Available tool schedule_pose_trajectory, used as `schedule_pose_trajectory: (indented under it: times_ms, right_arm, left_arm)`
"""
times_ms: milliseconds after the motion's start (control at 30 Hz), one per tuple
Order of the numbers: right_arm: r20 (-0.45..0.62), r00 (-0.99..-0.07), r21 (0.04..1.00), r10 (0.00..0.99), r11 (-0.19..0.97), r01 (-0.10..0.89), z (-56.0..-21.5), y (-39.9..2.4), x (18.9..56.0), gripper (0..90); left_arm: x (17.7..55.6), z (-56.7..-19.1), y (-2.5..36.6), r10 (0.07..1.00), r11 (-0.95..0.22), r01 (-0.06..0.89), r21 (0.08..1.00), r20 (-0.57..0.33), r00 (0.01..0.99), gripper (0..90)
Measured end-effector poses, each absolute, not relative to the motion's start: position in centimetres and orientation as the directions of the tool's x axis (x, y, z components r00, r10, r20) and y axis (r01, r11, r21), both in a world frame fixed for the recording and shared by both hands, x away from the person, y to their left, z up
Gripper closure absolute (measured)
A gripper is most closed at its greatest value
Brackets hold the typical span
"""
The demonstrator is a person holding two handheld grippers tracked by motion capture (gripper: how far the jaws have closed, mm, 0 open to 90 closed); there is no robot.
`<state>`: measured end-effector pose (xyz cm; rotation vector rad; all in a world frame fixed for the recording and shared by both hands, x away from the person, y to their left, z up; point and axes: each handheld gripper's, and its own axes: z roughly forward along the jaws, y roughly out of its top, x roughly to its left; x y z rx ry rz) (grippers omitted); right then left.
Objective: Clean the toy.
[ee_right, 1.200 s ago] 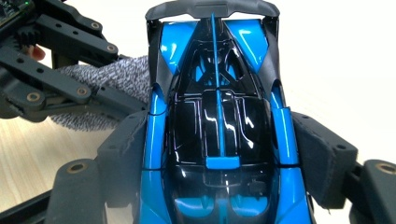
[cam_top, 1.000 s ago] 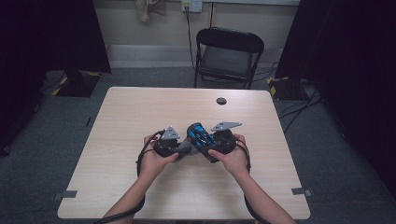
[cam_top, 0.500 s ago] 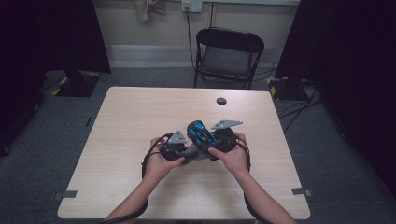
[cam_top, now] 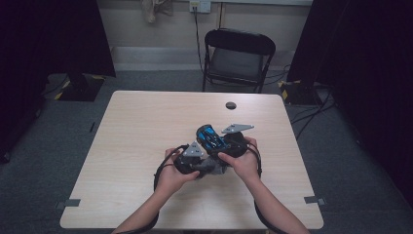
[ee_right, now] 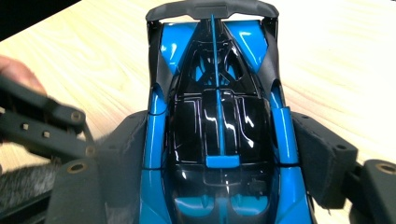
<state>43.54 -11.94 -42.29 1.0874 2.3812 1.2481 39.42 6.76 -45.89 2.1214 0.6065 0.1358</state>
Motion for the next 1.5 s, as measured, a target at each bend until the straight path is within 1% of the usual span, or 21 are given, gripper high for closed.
schedule_pose_trajectory:
  times_ms: [267, 467, 567, 633, 667, 833, 1000, 1100, 1233, 1367, 1467, 1500]
  right_arm:
    - [0.128, -0.684, 0.784, 0.718, 0.349, 0.513, -42.3, -12.0, 43.7, 26.2]
    - [0.133, -0.677, 0.785, 0.724, 0.34, 0.518, -42.2, -12.4, 43.8, 26.2]
    - [0.133, -0.677, 0.786, 0.724, 0.339, 0.517, -42.1, -12.5, 43.9, 26.3]
    - [0.133, -0.68, 0.785, 0.721, 0.342, 0.517, -42.0, -12.6, 43.8, 26.3]
    - [0.133, -0.682, 0.785, 0.72, 0.343, 0.515, -42.0, -12.6, 43.8, 26.3]
    - [0.134, -0.695, 0.79, 0.706, 0.347, 0.505, -41.9, -12.8, 43.3, 26.3]
    - [0.136, -0.705, 0.793, 0.696, 0.35, 0.498, -41.8, -12.6, 43.0, 26.2]
    - [0.14, -0.712, 0.793, 0.688, 0.353, 0.497, -41.9, -12.5, 42.7, 26.2]
    - [0.14, -0.714, 0.791, 0.686, 0.356, 0.498, -42.2, -12.4, 42.5, 26.2]
    - [0.139, -0.715, 0.789, 0.685, 0.36, 0.498, -42.5, -12.4, 42.3, 26.2]
    - [0.137, -0.714, 0.787, 0.687, 0.362, 0.499, -42.8, -12.3, 42.3, 26.2]
    - [0.141, -0.713, 0.788, 0.687, 0.358, 0.501, -42.9, -12.3, 42.3, 26.2]
  left_arm:
    - [38.7, -46.1, 5.7, 0.428, -0.488, 0.359, 0.796, -0.14, 0.893, 68.0]
    - [38.3, -46.1, 5.6, 0.411, -0.503, 0.342, 0.794, -0.129, 0.902, 68.0]
    - [38.3, -46.1, 5.8, 0.411, -0.504, 0.35, 0.79, -0.137, 0.901, 68.0]
    - [38.4, -46.2, 6.2, 0.421, -0.509, 0.347, 0.787, -0.125, 0.899, 68.0]
    - [38.7, -46.3, 6.8, 0.44, -0.51, 0.35, 0.786, -0.111, 0.891, 68.0]
    - [40.0, -46.4, 9.1, 0.52, -0.482, 0.398, 0.78, -0.11, 0.847, 68.0]
    - [41.4, -45.9, 10.9, 0.583, -0.47, 0.411, 0.781, -0.075, 0.809, 68.0]
    - [42.3, -45.6, 11.6, 0.614, -0.453, 0.428, 0.782, -0.074, 0.785, 68.0]
    - [43.1, -45.4, 12.1, 0.638, -0.439, 0.436, 0.785, -0.069, 0.767, 68.0]
    - [43.3, -45.3, 12.1, 0.644, -0.413, 0.448, 0.793, -0.093, 0.759, 68.0]
    - [43.2, -45.1, 11.6, 0.632, -0.404, 0.441, 0.801, -0.104, 0.768, 68.0]
    - [43.2, -45.0, 11.4, 0.626, -0.416, 0.435, 0.799, -0.095, 0.774, 68.0]
